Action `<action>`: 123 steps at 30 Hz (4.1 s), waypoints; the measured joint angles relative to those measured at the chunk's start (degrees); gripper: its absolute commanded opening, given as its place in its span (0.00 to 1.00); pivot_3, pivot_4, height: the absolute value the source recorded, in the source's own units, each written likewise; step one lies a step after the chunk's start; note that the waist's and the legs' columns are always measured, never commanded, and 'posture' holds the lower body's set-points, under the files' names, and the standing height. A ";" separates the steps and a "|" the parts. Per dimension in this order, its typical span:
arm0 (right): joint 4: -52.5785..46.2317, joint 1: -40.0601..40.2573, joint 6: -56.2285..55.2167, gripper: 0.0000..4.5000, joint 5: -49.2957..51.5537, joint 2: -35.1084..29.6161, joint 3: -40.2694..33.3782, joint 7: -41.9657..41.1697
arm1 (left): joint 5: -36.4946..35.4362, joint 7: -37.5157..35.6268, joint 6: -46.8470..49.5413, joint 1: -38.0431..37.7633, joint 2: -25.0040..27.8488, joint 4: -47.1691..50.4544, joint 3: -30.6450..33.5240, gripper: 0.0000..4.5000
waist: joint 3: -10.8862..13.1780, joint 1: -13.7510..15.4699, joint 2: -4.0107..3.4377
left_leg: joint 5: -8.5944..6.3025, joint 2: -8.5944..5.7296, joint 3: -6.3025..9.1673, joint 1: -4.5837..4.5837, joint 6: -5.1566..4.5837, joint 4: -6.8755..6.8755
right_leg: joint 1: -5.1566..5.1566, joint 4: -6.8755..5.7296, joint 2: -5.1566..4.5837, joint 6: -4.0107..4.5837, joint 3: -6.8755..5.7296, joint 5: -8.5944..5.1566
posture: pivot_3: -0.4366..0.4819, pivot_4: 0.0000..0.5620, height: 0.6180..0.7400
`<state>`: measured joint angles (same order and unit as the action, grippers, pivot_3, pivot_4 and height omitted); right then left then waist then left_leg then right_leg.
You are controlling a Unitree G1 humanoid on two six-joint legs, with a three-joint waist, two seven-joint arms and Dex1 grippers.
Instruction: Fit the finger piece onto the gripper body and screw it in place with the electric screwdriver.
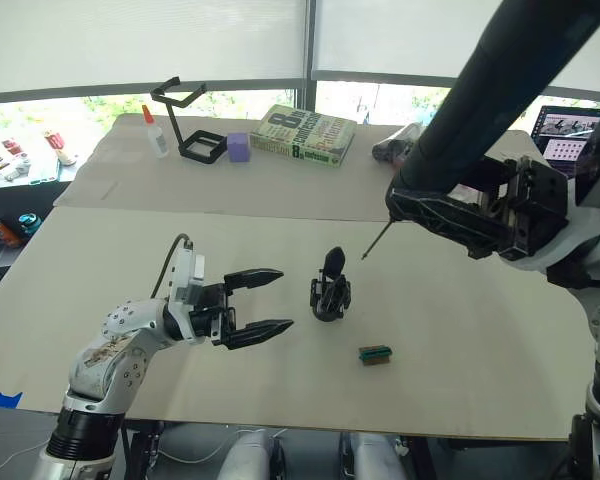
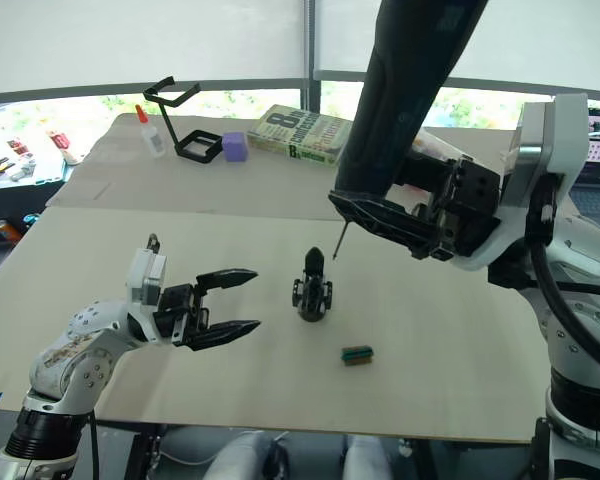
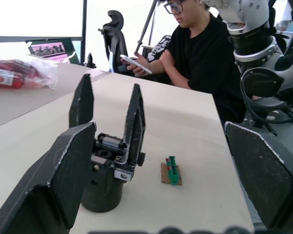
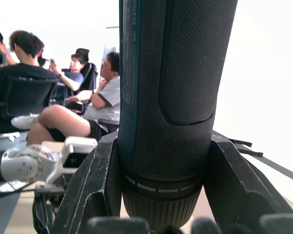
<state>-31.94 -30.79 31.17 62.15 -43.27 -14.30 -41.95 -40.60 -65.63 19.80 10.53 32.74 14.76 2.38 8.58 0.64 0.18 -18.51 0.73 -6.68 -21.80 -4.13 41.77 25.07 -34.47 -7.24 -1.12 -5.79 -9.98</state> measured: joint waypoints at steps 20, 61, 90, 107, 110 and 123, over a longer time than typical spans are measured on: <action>2.10 -6.99 5.20 0.43 -0.66 7.43 10.59 0.50 | 20.87 6.44 -13.67 -1.22 -5.27 -10.13 -9.00 0.99 | 0.00 -0.05 0.00 | 0.00 0.00 -0.07 -0.08 0.01 -0.01 | 0.06 0.07 0.03 0.01 -0.02 0.02 | 0.48 0.27 1.00; -0.20 -4.57 5.20 0.43 -3.59 8.38 10.92 0.23 | 33.59 11.33 -23.55 13.67 -20.56 -32.97 -17.68 0.55 | 0.00 -0.01 0.00 | -0.07 -0.01 0.01 -0.23 -0.17 0.01 | 0.06 0.27 -0.08 -0.08 -0.14 0.14 | 0.48 0.27 1.00; -0.22 -4.58 5.20 0.43 -2.89 8.00 10.45 -0.10 | 29.79 -0.12 -31.45 17.23 -20.13 -43.49 -14.85 0.99 | 0.00 -0.09 0.00 | -0.07 -0.01 0.02 -0.24 -0.18 0.01 | 0.05 0.31 -0.07 -0.07 -0.19 0.18 | 0.48 0.27 1.00; -0.19 -4.62 5.20 0.43 -2.41 8.11 10.24 -0.10 | 31.49 10.23 -24.54 5.15 -18.43 -25.33 -15.22 0.99 | 0.00 0.09 0.00 | -0.07 -0.01 0.04 -0.26 -0.18 0.01 | 0.05 0.31 -0.11 -0.06 -0.19 0.20 | 0.48 0.27 1.00; -0.19 -4.62 5.20 0.43 -2.40 8.26 10.24 -0.12 | 32.24 12.56 -23.06 5.34 -19.55 -24.81 -15.89 0.99 | 0.00 0.12 0.00 | -0.07 -0.01 0.04 -0.25 -0.19 0.02 | 0.04 0.31 -0.12 -0.07 -0.19 0.21 | 0.48 0.27 1.00; -0.11 -4.99 5.21 0.43 -2.38 8.29 10.28 -0.33 | 33.44 13.24 -21.48 8.14 -18.71 -26.35 -17.09 0.54 | 0.00 0.07 0.00 | -0.07 0.00 0.03 -0.23 -0.19 0.02 | 0.03 0.31 -0.11 -0.03 -0.20 0.28 | 0.48 0.27 1.00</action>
<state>-32.05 -35.78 36.37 59.78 -34.98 -4.02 -42.28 -7.16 -52.39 -1.68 18.67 14.03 -11.59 -14.70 8.58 0.71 0.18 -18.58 0.73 -6.65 -22.03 -4.33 41.79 25.11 -34.17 -7.35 -1.16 -5.99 -9.70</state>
